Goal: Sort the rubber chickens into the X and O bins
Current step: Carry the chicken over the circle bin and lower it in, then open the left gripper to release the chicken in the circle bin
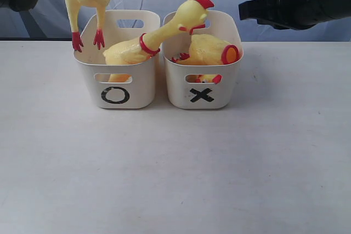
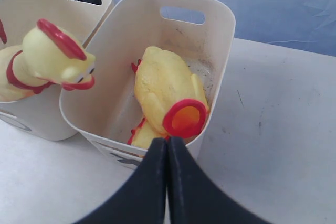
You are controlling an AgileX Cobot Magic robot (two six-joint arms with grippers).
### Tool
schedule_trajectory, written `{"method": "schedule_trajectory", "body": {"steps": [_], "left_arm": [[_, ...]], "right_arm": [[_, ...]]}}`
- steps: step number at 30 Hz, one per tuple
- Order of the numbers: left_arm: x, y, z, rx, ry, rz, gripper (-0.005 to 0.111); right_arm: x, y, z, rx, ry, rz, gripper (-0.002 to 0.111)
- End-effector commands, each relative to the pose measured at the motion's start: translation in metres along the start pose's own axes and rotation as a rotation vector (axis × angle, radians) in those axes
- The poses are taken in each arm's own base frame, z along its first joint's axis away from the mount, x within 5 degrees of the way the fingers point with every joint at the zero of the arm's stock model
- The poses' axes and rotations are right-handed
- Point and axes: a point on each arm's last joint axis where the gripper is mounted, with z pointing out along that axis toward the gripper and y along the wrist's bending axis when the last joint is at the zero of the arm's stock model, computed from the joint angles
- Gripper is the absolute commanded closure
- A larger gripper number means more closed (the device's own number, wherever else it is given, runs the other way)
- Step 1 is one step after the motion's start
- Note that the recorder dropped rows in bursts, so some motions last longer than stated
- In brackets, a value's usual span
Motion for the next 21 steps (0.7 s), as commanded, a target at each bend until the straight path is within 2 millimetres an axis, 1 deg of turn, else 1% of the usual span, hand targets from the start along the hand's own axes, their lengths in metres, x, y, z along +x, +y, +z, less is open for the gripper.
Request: {"method": "schedule_trajectory", "body": {"steps": [1, 11, 14, 21], "left_arm": [[-0.002, -0.001, 0.002, 0.013, -0.026, -0.030, 0.107], [0.008, -0.002, 0.002, 0.036, 0.035, 0.019, 0.107], [0.014, -0.001, 0.003, 0.029, 0.059, 0.020, 0.107], [0.051, 0.005, 0.005, 0.036, 0.133, 0.038, 0.107]], "right_arm": [[-0.001, 0.000, -0.003, -0.001, -0.013, -0.003, 0.109], [-0.002, 0.001, -0.003, -0.004, -0.013, 0.005, 0.109], [-0.002, 0.001, -0.003, -0.004, -0.013, 0.005, 0.109], [-0.002, 0.001, -0.003, -0.005, -0.013, 0.007, 0.109]]}}
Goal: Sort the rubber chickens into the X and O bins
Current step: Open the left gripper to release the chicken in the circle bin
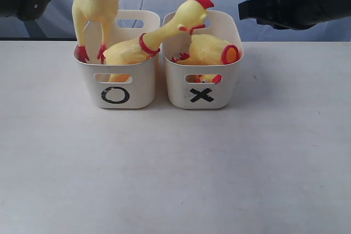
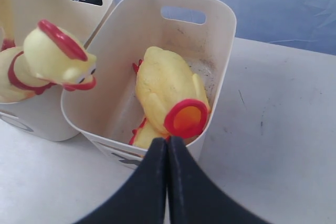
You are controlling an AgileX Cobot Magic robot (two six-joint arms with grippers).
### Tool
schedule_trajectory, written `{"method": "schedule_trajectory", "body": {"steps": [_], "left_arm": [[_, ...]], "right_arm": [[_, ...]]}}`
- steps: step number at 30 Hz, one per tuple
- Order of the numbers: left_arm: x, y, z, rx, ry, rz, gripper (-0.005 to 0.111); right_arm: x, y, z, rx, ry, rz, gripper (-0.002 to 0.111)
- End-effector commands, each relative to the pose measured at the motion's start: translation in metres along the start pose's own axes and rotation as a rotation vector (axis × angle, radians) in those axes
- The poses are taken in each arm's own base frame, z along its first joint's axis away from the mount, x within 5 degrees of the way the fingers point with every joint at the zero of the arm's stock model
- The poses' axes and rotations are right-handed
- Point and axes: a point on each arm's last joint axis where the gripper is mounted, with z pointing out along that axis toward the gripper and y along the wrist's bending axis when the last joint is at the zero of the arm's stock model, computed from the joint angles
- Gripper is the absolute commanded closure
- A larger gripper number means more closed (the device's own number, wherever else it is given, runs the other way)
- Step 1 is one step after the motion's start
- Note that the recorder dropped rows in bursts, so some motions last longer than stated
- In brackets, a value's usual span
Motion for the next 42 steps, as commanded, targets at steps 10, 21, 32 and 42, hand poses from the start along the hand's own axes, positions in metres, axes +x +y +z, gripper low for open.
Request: {"method": "schedule_trajectory", "body": {"steps": [10, 21, 32, 42], "left_arm": [[0.044, 0.009, 0.019, 0.001, 0.059, 0.037, 0.107], [0.076, 0.010, 0.029, 0.068, 0.138, 0.184, 0.097], [0.076, 0.010, 0.029, 0.067, 0.134, 0.173, 0.055], [0.076, 0.010, 0.029, 0.063, 0.138, 0.124, 0.053]], "right_arm": [[-0.001, 0.000, -0.003, -0.002, -0.011, -0.001, 0.109], [-0.001, 0.000, -0.003, -0.002, -0.011, -0.001, 0.109], [-0.001, 0.001, -0.003, -0.012, -0.012, 0.021, 0.109], [-0.001, 0.001, -0.003, -0.012, -0.012, 0.021, 0.109]]}}
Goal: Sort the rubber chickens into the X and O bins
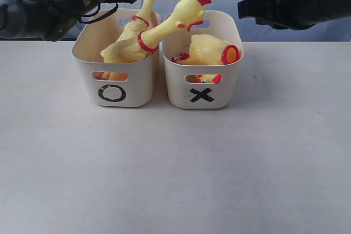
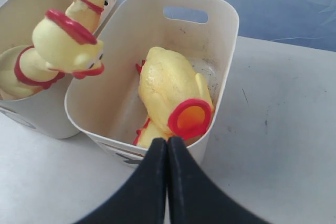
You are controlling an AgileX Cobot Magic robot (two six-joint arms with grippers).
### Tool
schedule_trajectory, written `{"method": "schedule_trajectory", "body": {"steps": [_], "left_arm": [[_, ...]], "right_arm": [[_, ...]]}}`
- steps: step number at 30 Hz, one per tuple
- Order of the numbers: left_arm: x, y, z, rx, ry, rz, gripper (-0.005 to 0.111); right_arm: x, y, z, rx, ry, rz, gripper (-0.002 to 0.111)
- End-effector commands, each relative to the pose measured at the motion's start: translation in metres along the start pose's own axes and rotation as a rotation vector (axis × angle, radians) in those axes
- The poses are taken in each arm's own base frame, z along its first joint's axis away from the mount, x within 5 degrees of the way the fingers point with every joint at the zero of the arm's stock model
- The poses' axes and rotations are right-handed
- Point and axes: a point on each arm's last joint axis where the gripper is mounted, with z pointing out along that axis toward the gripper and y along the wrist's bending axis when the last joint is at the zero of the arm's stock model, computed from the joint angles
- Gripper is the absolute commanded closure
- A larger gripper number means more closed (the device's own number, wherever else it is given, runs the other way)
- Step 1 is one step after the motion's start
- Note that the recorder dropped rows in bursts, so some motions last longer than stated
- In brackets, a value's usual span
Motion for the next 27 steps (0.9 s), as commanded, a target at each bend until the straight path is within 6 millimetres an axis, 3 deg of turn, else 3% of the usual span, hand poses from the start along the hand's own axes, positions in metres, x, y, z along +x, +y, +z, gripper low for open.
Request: {"method": "schedule_trajectory", "body": {"steps": [1, 6, 14, 19, 27], "left_arm": [[-0.002, 0.000, 0.000, 0.000, -0.004, -0.020, 0.053], [-0.006, 0.000, 0.000, 0.000, -0.012, -0.019, 0.054], [-0.034, -0.001, -0.006, -0.004, -0.054, 0.006, 0.054], [-0.033, 0.007, -0.010, -0.074, 0.099, 0.031, 0.055], [-0.066, 0.031, -0.031, -0.178, 0.161, 0.068, 0.093]], "right_arm": [[-0.001, 0.000, -0.003, -0.001, -0.011, -0.004, 0.109], [-0.001, 0.000, -0.003, 0.002, -0.011, -0.011, 0.109], [-0.001, -0.001, -0.003, 0.010, -0.010, -0.027, 0.109], [-0.001, -0.001, -0.003, 0.010, -0.010, -0.027, 0.109], [-0.001, -0.001, -0.003, 0.010, -0.010, -0.027, 0.109]]}}
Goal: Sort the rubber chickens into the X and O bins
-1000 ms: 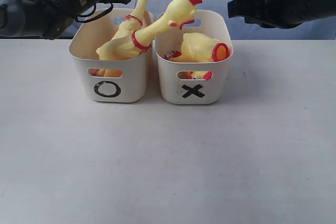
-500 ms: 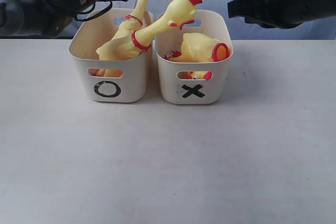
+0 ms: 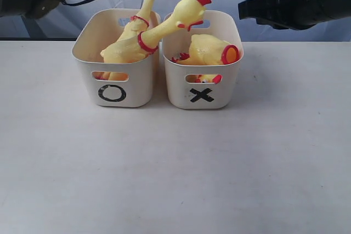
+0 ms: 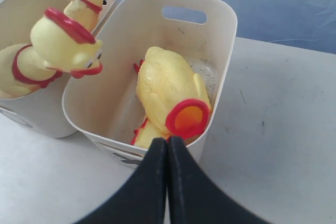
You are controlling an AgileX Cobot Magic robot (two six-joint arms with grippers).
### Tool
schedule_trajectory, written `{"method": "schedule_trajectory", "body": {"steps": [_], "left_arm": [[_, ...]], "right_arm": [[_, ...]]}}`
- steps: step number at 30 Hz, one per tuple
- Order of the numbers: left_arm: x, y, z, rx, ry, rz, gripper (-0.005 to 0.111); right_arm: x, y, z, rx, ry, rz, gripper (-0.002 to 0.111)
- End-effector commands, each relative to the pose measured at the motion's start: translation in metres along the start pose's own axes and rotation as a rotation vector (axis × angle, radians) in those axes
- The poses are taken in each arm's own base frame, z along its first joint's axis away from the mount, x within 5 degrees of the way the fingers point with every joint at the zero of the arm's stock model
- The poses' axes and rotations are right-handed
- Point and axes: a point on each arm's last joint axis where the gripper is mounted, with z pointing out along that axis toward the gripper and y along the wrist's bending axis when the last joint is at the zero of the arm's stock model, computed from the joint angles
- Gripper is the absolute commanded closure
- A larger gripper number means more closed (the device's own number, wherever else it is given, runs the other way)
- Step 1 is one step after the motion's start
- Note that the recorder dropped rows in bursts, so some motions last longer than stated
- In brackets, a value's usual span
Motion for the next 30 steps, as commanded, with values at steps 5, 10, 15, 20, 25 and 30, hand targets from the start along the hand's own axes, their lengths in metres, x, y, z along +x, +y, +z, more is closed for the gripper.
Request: {"method": "schedule_trajectory", "body": {"steps": [5, 10, 15, 20, 25, 30], "left_arm": [[-0.034, 0.030, -0.031, -0.143, 0.105, 0.012, 0.107], [-0.031, 0.037, -0.047, -0.203, 0.227, 0.048, 0.107], [-0.031, 0.037, -0.066, -0.211, 0.258, 0.082, 0.107], [-0.027, 0.037, -0.086, -0.214, 0.287, 0.084, 0.107], [-0.024, 0.032, -0.112, -0.212, 0.308, 0.085, 0.107], [-0.031, 0.021, -0.160, -0.205, 0.286, 0.099, 0.107]], "right_arm": [[-0.002, -0.001, -0.003, 0.016, -0.021, -0.039, 0.109], [-0.007, -0.003, -0.003, 0.034, -0.067, -0.073, 0.109], [-0.011, -0.003, -0.003, 0.036, -0.116, -0.076, 0.109], [-0.015, -0.003, -0.004, 0.046, -0.157, -0.098, 0.109], [-0.019, -0.004, -0.005, 0.060, -0.206, -0.134, 0.109], [-0.028, -0.005, -0.007, 0.092, -0.303, -0.241, 0.109]]}}
